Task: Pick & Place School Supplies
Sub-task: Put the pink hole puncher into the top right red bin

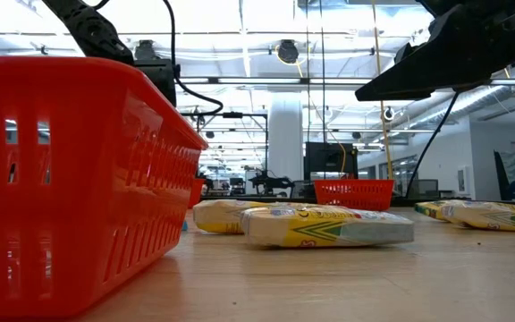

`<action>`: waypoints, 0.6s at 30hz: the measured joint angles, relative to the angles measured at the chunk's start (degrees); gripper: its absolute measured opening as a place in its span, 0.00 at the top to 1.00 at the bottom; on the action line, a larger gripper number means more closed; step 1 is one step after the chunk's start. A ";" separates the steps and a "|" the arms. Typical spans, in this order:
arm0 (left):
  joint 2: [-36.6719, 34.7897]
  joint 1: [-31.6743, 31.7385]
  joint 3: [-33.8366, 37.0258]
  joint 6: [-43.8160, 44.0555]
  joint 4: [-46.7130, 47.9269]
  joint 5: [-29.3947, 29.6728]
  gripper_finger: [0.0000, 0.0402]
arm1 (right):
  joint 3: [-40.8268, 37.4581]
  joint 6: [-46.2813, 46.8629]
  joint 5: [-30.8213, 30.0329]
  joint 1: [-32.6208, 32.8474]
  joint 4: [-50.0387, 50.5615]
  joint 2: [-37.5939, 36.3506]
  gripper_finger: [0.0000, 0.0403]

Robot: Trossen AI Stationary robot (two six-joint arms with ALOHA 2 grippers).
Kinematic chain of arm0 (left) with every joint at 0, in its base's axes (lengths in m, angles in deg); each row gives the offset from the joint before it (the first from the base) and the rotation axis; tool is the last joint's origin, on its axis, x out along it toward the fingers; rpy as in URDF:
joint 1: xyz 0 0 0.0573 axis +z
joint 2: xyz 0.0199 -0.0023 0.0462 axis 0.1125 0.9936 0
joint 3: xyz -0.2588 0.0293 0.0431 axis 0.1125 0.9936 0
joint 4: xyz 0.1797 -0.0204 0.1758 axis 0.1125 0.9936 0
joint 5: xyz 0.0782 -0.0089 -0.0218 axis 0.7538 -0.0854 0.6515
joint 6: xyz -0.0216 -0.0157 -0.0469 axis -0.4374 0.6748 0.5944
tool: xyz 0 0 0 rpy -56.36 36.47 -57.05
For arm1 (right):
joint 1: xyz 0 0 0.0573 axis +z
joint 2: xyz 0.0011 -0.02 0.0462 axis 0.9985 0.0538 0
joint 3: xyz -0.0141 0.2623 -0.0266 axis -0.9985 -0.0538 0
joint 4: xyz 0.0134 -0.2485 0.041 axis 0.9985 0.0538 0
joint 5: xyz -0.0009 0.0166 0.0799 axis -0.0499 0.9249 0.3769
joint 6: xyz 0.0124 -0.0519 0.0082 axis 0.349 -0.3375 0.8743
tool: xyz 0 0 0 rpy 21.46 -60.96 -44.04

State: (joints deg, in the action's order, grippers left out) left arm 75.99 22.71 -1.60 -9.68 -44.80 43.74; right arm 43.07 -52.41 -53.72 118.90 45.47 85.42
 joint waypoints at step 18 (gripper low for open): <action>5.64 0.17 -0.44 2.91 -0.39 0.08 0.44 | 0.00 -0.45 0.17 0.00 -0.03 0.00 0.50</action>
State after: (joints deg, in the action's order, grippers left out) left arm 81.63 22.89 -2.03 -6.76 -45.19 43.82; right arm 43.07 -52.86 -53.55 118.90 45.44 85.42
